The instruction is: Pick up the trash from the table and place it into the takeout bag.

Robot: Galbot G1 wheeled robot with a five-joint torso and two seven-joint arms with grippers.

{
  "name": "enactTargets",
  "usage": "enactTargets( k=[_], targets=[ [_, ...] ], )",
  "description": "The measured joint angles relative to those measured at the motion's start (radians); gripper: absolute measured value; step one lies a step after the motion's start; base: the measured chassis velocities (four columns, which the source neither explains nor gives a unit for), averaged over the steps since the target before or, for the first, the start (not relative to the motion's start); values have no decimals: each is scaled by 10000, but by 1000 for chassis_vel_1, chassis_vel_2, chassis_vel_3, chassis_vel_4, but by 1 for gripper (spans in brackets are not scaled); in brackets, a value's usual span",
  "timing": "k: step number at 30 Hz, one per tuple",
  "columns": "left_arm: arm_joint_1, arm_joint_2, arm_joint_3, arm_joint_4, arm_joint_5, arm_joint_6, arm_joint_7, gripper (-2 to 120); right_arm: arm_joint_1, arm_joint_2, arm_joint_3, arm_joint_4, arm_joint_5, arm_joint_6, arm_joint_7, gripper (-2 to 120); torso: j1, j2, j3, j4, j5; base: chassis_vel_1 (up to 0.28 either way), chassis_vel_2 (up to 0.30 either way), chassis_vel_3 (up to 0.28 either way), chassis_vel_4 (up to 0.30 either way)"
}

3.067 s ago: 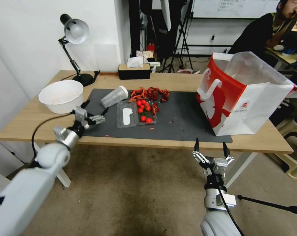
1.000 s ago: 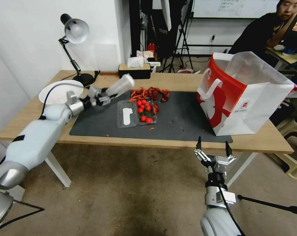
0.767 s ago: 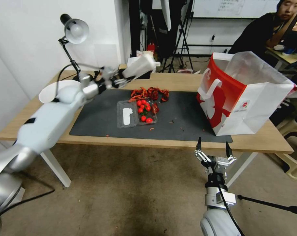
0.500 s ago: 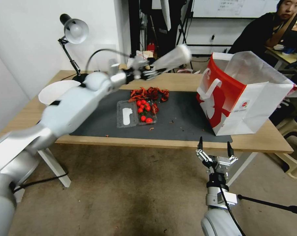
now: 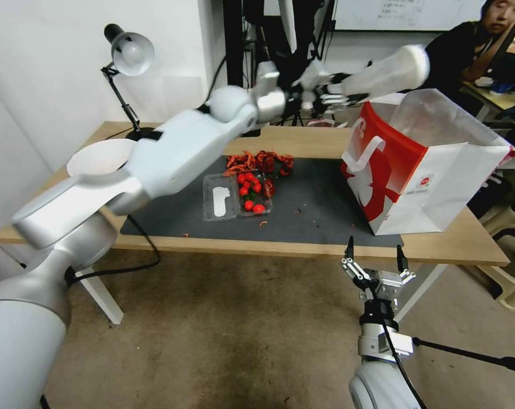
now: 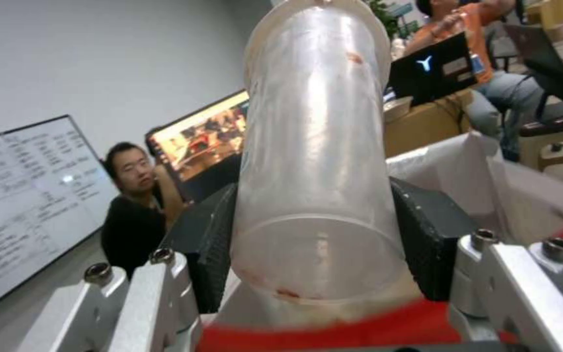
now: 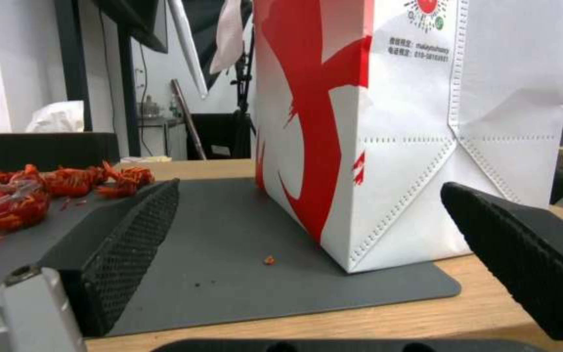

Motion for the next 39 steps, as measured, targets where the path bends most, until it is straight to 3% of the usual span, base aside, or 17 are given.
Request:
enactTargets(
  k=[2, 4, 8, 15, 19, 26, 31, 39],
  targets=[
    [-175, -387, 143, 225, -21, 8, -6, 53, 2, 1, 15, -1, 0, 0, 4, 100, -1, 0, 0, -1, 1, 0, 0, 0, 0],
    [-424, -1188, 437, 774, -17, -7, -1, 53, 1, 26, 23, -2, 0, 0, 16, 100, 0, 0, 0, -5, 3, 0, 0, 0, 0],
    [-463, -1933, 863, 1223, 30, -30, -77, 53, -52, 35, 65, 16, 0, 9, 39, 100, 0, 0, 0, -7, 2, 0, 0, 0, 0],
    [-278, -2164, 1103, 1307, 257, -127, -469, 53, -115, 64, 75, 48, -15, 43, 46, 100, 0, -1, 1, -2, -1, 0, 0, 0, 0],
    [-240, -2172, 1106, 1301, 288, -153, -708, 68, -132, 99, 54, 58, -37, 63, 49, 100, 0, -1, 0, -2, -2, 0, 0, 0, 0],
    [-151, -2104, 1067, 1243, 297, -177, -926, 95, -204, 141, 68, 71, -53, 126, 64, 100, 0, -1, 0, -2, -1, 0, 0, 0, 0],
    [15, -1963, 599, 993, 277, -214, -1174, 99, -203, 136, 89, 81, -55, 128, 72, 100, -1, -1, 0, -9, 0, 0, 0, 0, 0],
    [1040, 142, -726, -215, 44, -203, -1796, 100, -181, 61, 93, 151, -51, 38, 70, 100, 0, -1, -1, 5, -8, 0, 0, 0, 0]
  ],
)
